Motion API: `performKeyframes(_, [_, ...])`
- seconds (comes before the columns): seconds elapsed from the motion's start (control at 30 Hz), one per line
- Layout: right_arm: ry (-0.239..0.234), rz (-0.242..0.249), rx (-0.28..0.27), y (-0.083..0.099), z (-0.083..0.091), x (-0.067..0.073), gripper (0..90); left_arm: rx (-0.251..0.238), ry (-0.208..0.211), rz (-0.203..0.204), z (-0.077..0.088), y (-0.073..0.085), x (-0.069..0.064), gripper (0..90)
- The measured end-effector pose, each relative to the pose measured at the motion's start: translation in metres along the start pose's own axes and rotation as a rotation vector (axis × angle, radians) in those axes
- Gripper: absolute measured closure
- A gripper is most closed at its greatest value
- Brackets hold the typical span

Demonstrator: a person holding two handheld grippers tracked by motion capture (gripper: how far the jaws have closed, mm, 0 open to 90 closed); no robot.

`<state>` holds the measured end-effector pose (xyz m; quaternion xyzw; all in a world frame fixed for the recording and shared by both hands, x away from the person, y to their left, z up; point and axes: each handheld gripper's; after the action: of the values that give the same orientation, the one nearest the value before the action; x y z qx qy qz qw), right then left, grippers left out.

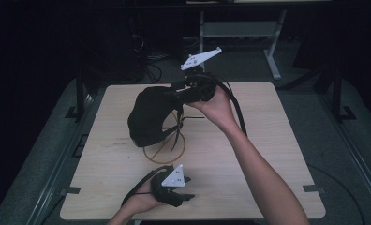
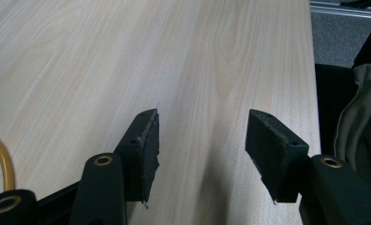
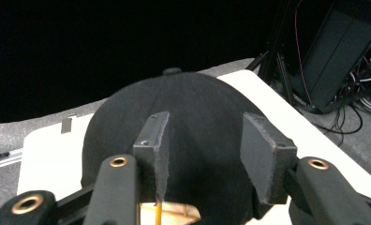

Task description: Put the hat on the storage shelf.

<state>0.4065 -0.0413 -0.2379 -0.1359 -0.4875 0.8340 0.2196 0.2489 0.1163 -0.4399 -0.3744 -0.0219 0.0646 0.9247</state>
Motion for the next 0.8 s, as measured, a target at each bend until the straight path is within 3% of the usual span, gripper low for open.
performKeyframes(0.47, [0.002,-0.083,-0.012,0.033,0.027,-0.016,47.8,-0.039,-0.004,0.059,0.0,0.003,0.001,43.2])
performKeyframes(0.8, [0.007,-0.119,-0.002,0.052,0.035,-0.024,45.3,-0.049,-0.015,0.055,0.002,0.004,0.004,41.9])
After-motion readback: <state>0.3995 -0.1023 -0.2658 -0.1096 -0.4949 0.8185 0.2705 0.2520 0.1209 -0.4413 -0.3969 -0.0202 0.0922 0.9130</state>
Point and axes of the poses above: each handheld gripper's, and its own axes: z roughly backward along the jaws, y roughly out of its underside, x roughly to its left, and after that the axes turned 5 degrees about y, right-handed
